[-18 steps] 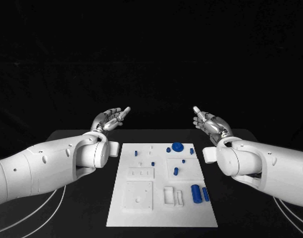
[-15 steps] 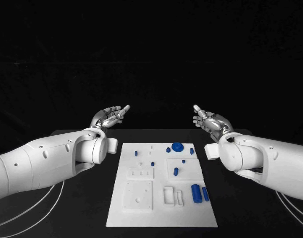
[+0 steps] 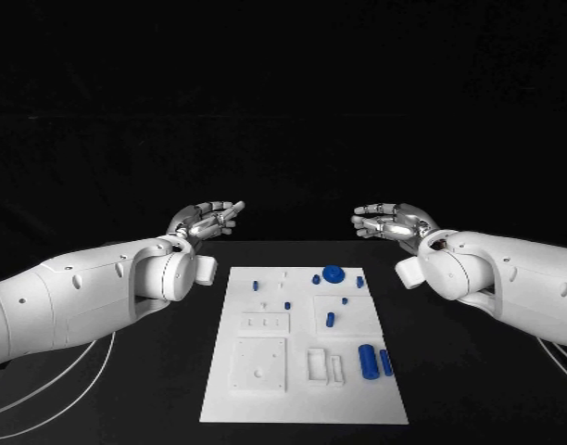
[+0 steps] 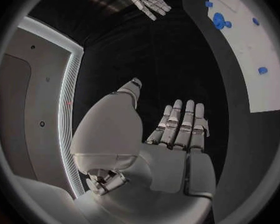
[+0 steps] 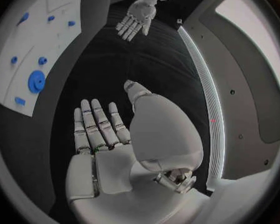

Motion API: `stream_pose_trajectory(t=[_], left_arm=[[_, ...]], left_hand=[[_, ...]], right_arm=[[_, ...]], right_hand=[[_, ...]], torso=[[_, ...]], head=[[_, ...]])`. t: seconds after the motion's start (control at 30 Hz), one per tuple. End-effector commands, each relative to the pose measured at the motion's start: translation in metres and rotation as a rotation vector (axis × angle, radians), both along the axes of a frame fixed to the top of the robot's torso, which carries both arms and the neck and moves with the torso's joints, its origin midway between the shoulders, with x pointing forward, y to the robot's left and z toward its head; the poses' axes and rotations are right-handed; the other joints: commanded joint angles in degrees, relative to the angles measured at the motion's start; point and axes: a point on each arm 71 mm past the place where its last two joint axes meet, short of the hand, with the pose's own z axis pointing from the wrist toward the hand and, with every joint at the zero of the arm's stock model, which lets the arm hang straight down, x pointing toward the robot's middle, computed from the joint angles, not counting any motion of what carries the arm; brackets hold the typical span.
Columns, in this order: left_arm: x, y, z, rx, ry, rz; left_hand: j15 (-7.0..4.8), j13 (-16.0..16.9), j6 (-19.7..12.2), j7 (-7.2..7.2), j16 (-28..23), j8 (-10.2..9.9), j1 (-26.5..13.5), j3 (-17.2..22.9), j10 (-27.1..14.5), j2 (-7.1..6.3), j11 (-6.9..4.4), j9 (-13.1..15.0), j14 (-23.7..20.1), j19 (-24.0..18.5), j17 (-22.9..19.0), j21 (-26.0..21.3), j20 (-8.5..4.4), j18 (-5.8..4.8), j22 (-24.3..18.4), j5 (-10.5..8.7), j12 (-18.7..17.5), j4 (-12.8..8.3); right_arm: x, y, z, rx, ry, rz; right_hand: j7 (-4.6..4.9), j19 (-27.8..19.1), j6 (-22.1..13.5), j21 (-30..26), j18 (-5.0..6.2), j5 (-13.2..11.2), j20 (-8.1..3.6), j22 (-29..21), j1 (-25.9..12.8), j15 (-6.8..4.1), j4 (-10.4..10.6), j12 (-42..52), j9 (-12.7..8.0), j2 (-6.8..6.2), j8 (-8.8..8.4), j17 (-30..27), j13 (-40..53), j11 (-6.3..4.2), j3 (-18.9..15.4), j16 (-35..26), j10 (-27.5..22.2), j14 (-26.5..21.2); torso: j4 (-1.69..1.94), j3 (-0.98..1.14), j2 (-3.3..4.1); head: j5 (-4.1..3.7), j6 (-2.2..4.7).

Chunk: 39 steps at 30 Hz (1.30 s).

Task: Assemble the parts on the task board

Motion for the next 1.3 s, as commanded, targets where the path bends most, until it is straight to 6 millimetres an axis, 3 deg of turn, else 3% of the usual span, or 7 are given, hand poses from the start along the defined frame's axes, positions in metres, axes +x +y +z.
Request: stream_pose_trajectory(t=[0.03,0.2,0.33,0.53,0.93,1.03,1.3], left_arm=[[-0.004,-0.002,0.004,-0.037,-0.035,-0.038],[-0.008,0.000,0.008,-0.026,-0.054,-0.077],[-0.011,-0.003,0.011,0.019,-0.081,-0.170],[-0.020,-0.009,0.020,0.026,-0.103,-0.253],[-0.034,-0.017,0.039,0.006,-0.132,-0.311],[-0.039,-0.019,0.045,-0.001,-0.140,-0.322],[-0.044,-0.025,0.056,-0.014,-0.156,-0.345]], left_hand=[[0.36,0.2,2.5,3.88,1.3,0.9,3.7,-2.8,2.3,1.72,0.45,0.2,2.8,2.1,0.1,0.7,-0.55,0.19,0.9,0.30,0.7,-1.4],[-0.49,0.7,9.0,4.39,4.8,2.5,11.1,-7.1,8.7,3.31,0.81,-0.5,12.4,10.7,0.0,3.1,-1.85,3.19,0.2,0.94,2.5,-2.7],[-3.11,1.1,14.7,4.41,7.3,3.0,18.1,-5.3,15.6,3.38,0.49,-1.7,19.7,17.0,-0.2,4.5,-3.30,4.38,-0.9,5.25,4.3,-3.4],[-7.75,1.5,20.6,2.70,13.3,3.0,20.9,0.1,22.4,2.39,-1.62,-3.2,29.4,25.1,2.0,8.7,-6.10,5.49,0.1,8.25,5.2,-4.3],[-9.61,2.4,23.0,2.28,18.3,1.3,16.6,0.8,26.6,1.35,-2.94,-5.1,31.1,27.7,4.4,11.9,-8.57,4.83,0.9,4.84,4.2,-5.1],[-9.66,2.5,23.0,2.43,18.6,0.9,14.9,0.4,26.7,1.19,-2.85,-5.5,30.9,27.7,4.4,12.2,-9.09,4.51,0.8,0.54,3.5,-4.4],[-9.60,2.6,22.9,2.54,18.8,0.6,14.3,0.2,26.7,0.77,-2.75,-5.7,30.7,27.6,4.3,12.4,-9.42,4.18,0.7,-0.30,3.0,-4.1]], right_arm=[[0.004,0.003,0.004,-0.261,-0.133,0.081],[0.008,0.005,0.003,-0.433,-0.173,0.178],[0.010,0.010,0.011,-0.544,-0.206,0.230],[0.015,0.017,0.022,-0.750,-0.335,0.285],[0.018,0.043,0.026,-1.096,-0.522,0.407],[0.017,0.051,0.028,-1.133,-0.556,0.409],[0.019,0.063,0.029,-1.201,-0.592,0.411]], right_hand=[[5.80,4.6,4.0,0.7,1.77,-0.3,-0.27,0.4,1.2,-1.53,-1.7,2.3,0.6,-0.97,1.76,0.8,0.7,-1.62,2.3,1.9,4.5,4.3],[3.36,15.7,13.2,1.2,5.95,-1.8,-0.15,-3.3,-0.9,-5.93,-7.7,6.1,1.5,-2.04,4.23,2.8,1.5,-5.16,7.4,5.3,13.7,14.9],[1.82,26.8,17.7,4.0,9.32,5.5,-0.44,-4.7,-7.0,-10.55,-13.9,7.0,2.2,-1.74,4.65,5.4,1.7,-7.08,9.9,8.9,19.1,25.7],[0.44,42.6,22.0,10.0,9.33,7.7,-5.72,-4.6,-15.9,-16.39,-25.4,6.5,3.1,-1.14,4.13,10.8,2.7,-9.37,17.8,14.2,25.3,39.3],[0.48,55.8,22.6,21.4,9.33,7.9,-12.68,3.0,-12.4,-18.11,-25.8,2.9,3.9,-4.27,1.57,22.5,2.8,-10.83,22.0,31.5,26.5,47.0],[0.70,56.5,22.0,22.6,9.33,7.9,-13.14,3.5,-12.5,-17.79,-26.0,1.9,3.9,-5.79,1.05,23.8,2.5,-10.44,21.5,33.7,25.4,47.1],[1.14,58.4,20.7,25.9,9.24,7.1,-13.29,3.4,-14.1,-16.56,-26.0,-0.6,4.2,-7.28,-0.15,26.5,1.4,-9.20,18.2,39.2,22.8,46.2]], torso=[[0.03,0.04,0.16],[0.00,0.15,0.56],[0.23,0.33,1.24],[1.26,0.85,2.75],[3.27,0.59,5.62],[3.42,0.53,6.11],[3.92,0.27,7.69]], head=[[0.28,0.27],[0.34,0.45],[0.44,0.60],[-0.51,1.40],[-2.97,3.12],[-3.17,3.22],[-3.53,3.92]])
